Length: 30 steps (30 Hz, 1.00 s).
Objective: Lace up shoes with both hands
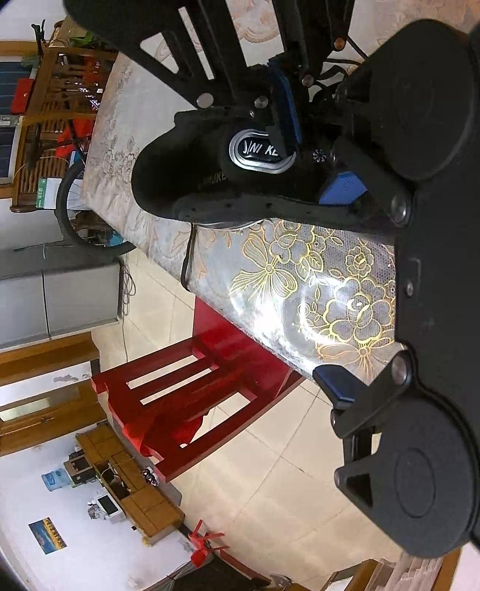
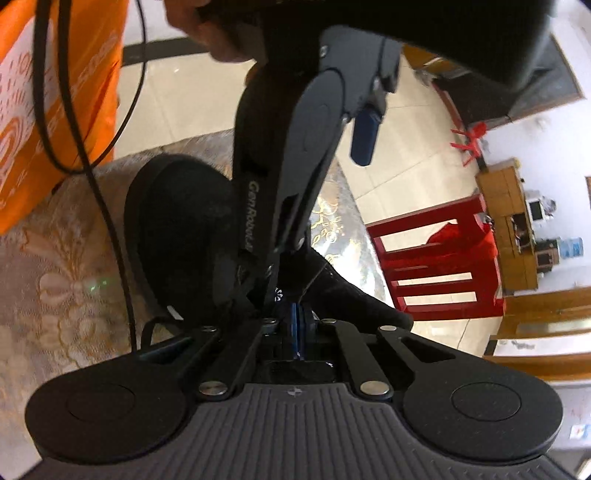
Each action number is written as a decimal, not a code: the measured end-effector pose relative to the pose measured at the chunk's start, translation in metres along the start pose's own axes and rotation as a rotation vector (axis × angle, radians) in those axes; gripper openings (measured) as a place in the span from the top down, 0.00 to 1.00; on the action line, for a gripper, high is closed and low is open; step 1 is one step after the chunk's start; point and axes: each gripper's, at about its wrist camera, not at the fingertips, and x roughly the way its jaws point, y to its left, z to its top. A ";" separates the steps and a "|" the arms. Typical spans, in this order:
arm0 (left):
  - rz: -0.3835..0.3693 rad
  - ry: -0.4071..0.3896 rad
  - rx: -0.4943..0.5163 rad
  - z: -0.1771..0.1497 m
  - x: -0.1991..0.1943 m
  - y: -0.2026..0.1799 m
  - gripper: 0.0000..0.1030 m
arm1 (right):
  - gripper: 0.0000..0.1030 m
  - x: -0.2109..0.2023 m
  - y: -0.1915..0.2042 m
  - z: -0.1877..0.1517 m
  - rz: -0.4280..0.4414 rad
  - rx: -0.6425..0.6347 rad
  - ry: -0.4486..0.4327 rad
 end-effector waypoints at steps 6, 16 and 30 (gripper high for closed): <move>-0.004 -0.006 -0.010 -0.002 0.000 0.002 0.13 | 0.98 0.002 -0.005 0.002 0.032 -0.010 0.013; -0.001 -0.009 -0.018 -0.004 -0.003 0.003 0.12 | 0.98 -0.005 -0.001 -0.011 -0.001 0.144 -0.095; -0.004 -0.020 -0.026 -0.005 -0.005 0.006 0.12 | 0.98 0.013 -0.010 0.000 -0.068 0.244 -0.090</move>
